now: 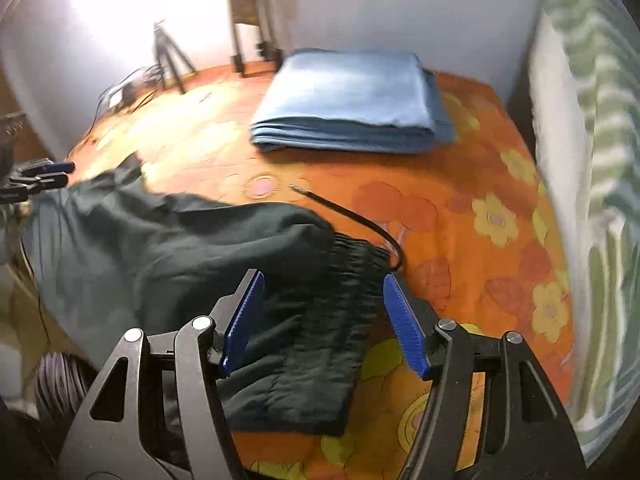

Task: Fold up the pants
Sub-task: 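Close right tool on the elastic waistband of the dark green pants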

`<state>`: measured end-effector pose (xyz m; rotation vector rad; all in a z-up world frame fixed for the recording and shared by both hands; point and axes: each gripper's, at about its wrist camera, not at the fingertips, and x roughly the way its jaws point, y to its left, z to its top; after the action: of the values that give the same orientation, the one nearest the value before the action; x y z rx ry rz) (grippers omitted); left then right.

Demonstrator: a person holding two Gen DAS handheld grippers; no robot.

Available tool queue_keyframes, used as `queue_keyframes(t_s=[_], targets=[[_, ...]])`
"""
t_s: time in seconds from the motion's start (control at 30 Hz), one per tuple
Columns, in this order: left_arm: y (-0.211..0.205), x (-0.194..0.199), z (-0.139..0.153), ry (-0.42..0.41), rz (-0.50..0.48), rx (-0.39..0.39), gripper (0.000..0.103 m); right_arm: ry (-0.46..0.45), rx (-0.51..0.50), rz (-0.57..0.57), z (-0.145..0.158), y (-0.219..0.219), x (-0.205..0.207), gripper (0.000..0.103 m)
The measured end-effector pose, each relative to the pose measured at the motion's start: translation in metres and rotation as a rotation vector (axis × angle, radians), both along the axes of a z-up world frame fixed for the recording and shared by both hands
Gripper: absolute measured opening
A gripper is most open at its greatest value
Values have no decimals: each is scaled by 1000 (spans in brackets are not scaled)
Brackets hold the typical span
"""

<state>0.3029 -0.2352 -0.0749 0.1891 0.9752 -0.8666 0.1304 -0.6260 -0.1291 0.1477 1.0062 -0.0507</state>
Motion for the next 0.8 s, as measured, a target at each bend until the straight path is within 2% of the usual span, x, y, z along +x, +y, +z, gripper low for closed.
queue_keyframes(t_s=[0.13, 0.3, 0.4, 0.47, 0.5, 0.53, 0.77, 0.8], targets=[[-17, 26, -14, 44, -17, -7, 56, 27, 64, -45, -17, -23, 7, 67], [-39, 42, -40, 75, -50, 52, 57, 53, 119, -71, -32, -44, 11, 68], [-42, 43, -47, 94, -53, 32, 55, 71, 163, -79, -43, -54, 16, 68], [-44, 40, -48, 88, -65, 14, 34, 75, 205, -76, -50, -58, 17, 69], [-45, 39, -50, 87, -68, 14, 10, 75, 223, -72, -52, -59, 19, 69], [-46, 39, -51, 84, -61, 21, 3, 75, 238, -69, -55, -59, 20, 69], [-40, 33, -33, -19, -18, -33, 2, 80, 330, -4, -63, -50, 23, 69], [-39, 33, -29, -47, -6, -29, 1, 84, 333, 12, -63, -46, 22, 63]])
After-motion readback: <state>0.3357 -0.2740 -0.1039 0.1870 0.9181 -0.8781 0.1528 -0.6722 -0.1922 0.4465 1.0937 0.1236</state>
